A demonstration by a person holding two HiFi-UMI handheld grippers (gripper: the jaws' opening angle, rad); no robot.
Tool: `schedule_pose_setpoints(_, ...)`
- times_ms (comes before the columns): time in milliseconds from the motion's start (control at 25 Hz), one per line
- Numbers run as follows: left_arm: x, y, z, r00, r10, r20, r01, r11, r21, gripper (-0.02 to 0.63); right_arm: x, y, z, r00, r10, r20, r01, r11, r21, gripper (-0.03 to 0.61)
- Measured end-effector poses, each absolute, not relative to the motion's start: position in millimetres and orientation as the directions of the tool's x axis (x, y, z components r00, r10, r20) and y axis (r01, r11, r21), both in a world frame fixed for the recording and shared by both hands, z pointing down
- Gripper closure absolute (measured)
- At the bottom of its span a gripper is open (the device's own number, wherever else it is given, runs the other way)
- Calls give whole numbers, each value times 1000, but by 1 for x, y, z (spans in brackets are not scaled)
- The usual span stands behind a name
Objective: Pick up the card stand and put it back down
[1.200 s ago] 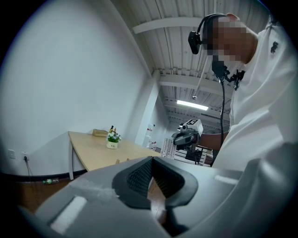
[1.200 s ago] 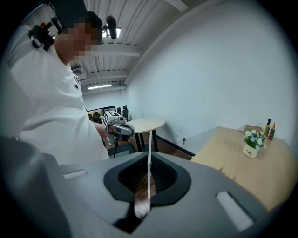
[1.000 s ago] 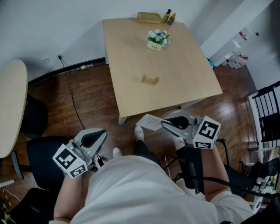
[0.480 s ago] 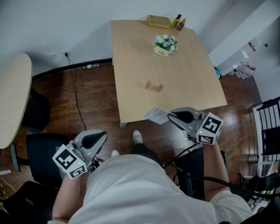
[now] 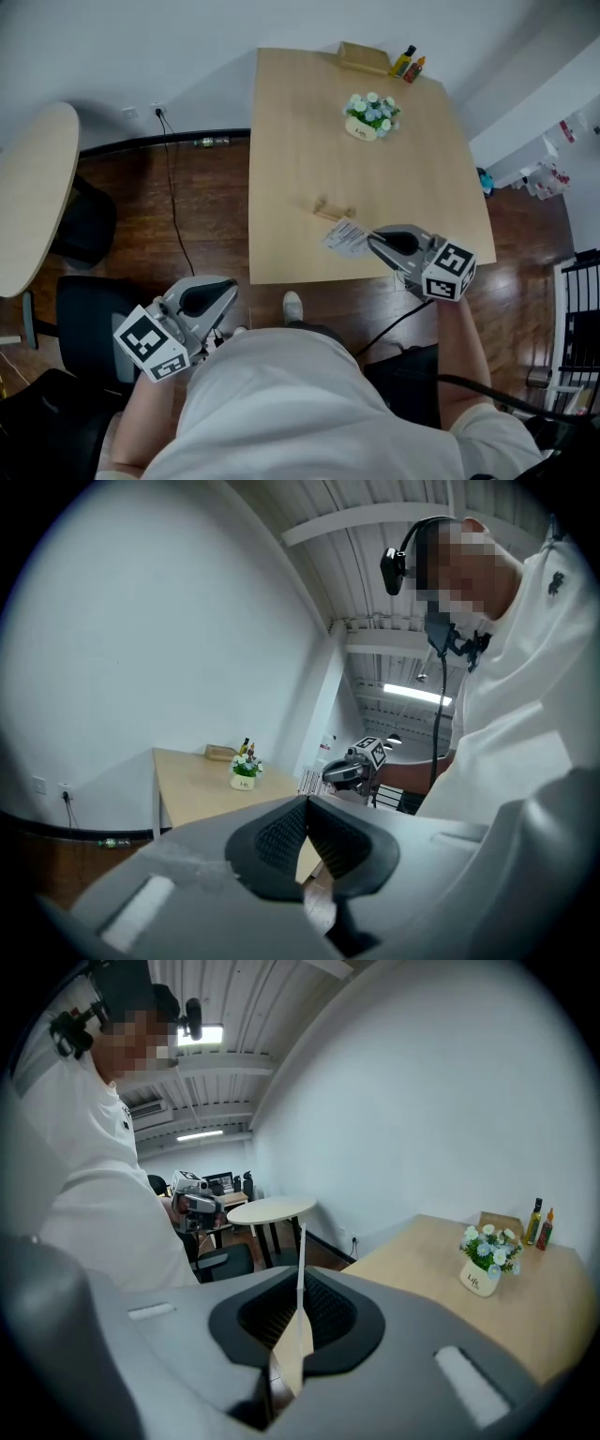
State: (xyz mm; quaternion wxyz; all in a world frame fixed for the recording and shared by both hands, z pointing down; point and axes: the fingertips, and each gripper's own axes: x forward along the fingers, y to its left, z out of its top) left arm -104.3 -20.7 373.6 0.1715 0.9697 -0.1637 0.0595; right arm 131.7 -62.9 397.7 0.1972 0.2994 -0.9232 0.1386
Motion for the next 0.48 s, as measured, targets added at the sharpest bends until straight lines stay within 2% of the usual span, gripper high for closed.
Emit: schedule_pose_setpoints(480, -58, -51, 371, 907, -370, 199, -419, -841, 342, 621, 182, -140, 435, -764, -457, 455, -558, 823, -110, 558)
